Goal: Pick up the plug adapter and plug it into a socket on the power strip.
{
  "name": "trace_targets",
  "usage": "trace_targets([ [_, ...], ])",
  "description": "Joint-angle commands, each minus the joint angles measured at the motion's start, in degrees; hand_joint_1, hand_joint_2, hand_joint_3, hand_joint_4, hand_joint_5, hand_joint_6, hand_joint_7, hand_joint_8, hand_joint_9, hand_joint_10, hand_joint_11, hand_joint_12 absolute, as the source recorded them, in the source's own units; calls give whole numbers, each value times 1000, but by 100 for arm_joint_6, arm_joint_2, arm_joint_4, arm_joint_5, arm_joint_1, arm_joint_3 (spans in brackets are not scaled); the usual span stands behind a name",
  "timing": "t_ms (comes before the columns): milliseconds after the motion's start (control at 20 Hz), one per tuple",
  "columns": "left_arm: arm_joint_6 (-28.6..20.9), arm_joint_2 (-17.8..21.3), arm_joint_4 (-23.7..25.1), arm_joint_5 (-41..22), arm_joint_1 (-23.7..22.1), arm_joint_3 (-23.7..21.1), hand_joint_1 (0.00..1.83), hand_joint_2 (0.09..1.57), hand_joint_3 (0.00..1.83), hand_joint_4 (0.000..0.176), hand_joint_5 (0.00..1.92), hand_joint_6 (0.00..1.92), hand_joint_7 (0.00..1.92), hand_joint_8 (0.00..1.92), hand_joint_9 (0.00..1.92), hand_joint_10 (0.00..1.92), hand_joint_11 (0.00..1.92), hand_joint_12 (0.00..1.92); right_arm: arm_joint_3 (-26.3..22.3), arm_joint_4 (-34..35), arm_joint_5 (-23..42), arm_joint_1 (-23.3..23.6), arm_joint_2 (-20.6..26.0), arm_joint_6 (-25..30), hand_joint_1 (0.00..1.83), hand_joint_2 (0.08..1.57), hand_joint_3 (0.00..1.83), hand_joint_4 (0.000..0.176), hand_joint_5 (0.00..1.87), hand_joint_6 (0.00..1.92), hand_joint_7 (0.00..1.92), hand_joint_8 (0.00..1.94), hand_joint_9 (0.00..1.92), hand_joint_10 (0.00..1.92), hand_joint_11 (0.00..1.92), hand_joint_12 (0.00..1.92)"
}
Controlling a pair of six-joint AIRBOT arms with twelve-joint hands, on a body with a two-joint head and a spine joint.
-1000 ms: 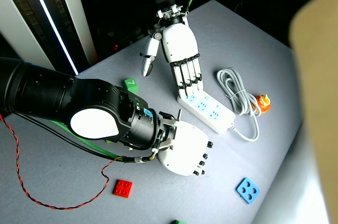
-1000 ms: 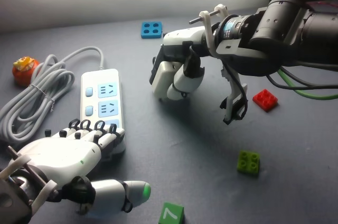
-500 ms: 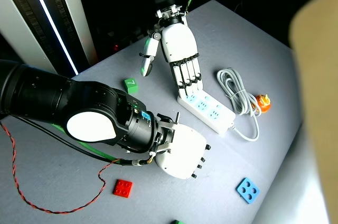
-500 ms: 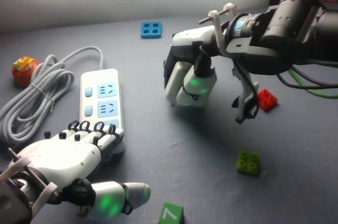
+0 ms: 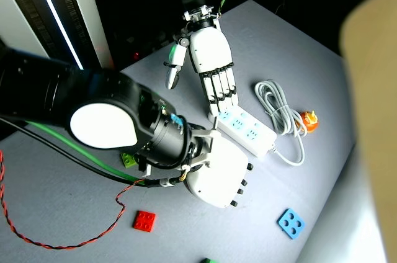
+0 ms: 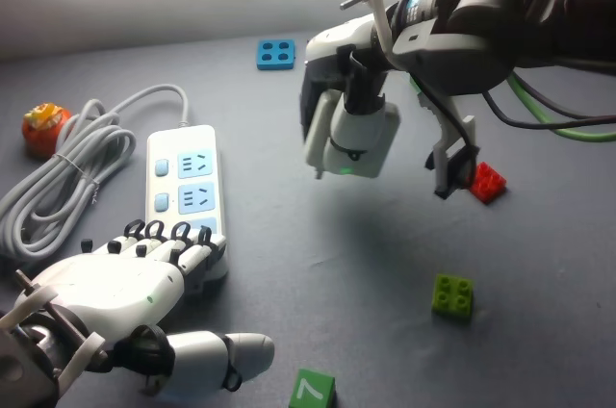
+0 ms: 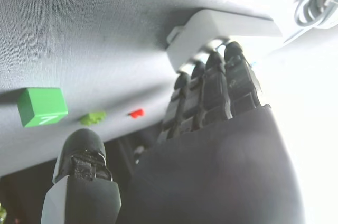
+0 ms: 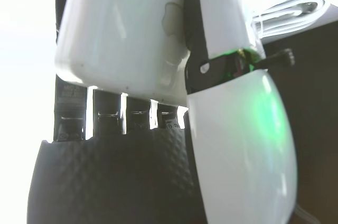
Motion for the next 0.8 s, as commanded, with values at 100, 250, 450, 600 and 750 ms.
trace_targets([
  [100,18,-20,89,-150,-32,-5,0,1138,0,0,0,0,0,0,0,0,16,7,-270,-1239,194,295,-42,111,1378,1107,0,0,909,952,1043,945,911,1159,746,955],
  [250,25,-21,89,-150,-32,-10,0,1140,0,0,0,0,0,0,0,0,15,7,-350,-1696,181,429,-148,234,1376,1114,0,0,891,951,1032,964,901,1194,752,977],
  [450,60,-21,89,-129,-29,-10,0,1142,1,0,0,0,0,0,0,0,22,11,-319,-2474,-69,544,-483,787,1379,1105,0,0,915,929,1050,932,914,1165,753,984],
  [600,113,-21,89,-86,-29,-9,0,1140,0,0,0,0,0,0,0,0,9,7,-50,-2518,-139,578,-912,928,1382,1092,0,0,938,916,1079,861,951,1110,765,945],
  [750,137,-21,89,-68,-20,-6,0,1143,1,0,0,0,0,0,0,0,16,10,353,-2517,-37,541,-1327,1045,1381,1100,0,0,937,878,1050,953,923,1146,770,958],
])
